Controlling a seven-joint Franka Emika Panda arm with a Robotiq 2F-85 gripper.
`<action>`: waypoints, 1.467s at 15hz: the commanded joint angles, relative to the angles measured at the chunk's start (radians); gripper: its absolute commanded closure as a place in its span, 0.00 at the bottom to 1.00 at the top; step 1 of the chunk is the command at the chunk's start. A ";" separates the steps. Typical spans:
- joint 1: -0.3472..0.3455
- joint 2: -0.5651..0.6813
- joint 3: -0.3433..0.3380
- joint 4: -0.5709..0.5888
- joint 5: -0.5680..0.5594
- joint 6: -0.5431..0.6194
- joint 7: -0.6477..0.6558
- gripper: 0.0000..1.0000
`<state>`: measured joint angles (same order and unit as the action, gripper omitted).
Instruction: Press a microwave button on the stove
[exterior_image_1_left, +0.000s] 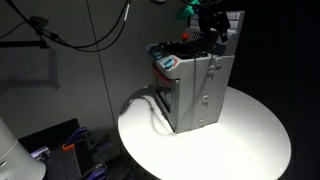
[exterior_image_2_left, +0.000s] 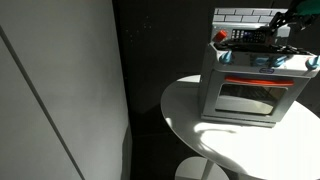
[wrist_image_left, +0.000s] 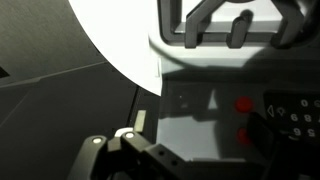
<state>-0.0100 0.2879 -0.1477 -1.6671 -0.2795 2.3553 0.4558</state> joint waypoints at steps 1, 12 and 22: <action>0.009 -0.053 -0.008 -0.034 -0.015 -0.033 -0.010 0.00; -0.022 -0.217 0.048 -0.155 0.094 -0.260 -0.319 0.00; -0.033 -0.390 0.051 -0.223 0.154 -0.578 -0.475 0.00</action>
<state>-0.0249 -0.0414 -0.1091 -1.8557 -0.1575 1.8489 0.0188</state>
